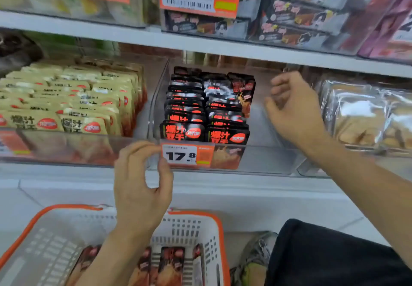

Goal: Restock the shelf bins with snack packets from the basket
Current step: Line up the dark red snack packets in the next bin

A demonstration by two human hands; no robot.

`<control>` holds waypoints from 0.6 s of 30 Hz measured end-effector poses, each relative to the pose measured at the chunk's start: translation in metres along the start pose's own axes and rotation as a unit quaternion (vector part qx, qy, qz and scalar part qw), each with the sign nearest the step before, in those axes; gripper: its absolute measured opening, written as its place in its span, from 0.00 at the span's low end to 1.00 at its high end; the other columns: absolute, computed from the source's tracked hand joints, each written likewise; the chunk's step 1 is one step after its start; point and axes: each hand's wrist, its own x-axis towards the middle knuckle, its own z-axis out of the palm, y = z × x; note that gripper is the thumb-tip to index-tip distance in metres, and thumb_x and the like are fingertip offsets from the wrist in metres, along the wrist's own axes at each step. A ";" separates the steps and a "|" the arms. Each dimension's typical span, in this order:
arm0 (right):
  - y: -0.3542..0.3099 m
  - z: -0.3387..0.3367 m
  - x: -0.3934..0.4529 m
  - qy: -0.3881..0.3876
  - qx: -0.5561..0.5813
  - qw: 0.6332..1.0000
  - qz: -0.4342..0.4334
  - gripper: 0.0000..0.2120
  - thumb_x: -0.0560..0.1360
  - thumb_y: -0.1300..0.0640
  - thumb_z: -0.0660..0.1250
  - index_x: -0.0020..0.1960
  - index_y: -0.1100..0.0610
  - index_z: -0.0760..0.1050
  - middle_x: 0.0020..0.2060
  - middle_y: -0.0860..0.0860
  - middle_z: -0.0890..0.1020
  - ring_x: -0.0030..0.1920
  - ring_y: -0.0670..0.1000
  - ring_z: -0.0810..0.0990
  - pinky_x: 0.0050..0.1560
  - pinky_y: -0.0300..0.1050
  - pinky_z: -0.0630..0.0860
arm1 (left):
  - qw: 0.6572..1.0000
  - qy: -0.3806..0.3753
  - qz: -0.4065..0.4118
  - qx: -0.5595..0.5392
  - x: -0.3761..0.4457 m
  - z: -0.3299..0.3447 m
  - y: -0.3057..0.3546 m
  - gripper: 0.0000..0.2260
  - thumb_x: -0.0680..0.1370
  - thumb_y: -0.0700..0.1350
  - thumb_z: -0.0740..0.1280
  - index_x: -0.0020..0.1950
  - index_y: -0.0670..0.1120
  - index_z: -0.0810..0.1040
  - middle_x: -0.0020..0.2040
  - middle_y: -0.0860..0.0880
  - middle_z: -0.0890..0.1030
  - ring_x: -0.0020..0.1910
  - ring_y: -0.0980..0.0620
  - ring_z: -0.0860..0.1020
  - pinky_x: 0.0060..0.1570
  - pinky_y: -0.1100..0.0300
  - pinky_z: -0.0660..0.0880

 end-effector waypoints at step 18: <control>-0.012 0.256 -0.397 -0.752 -0.096 0.610 0.231 0.16 0.76 0.48 0.72 0.59 0.54 0.75 0.54 0.54 0.79 0.45 0.53 0.76 0.41 0.47 0.70 | 0.536 -0.733 -0.348 0.233 -0.277 -0.116 -0.152 0.31 0.79 0.55 0.67 0.79 0.52 0.60 0.79 0.49 0.58 0.80 0.42 0.47 0.73 0.38 0.59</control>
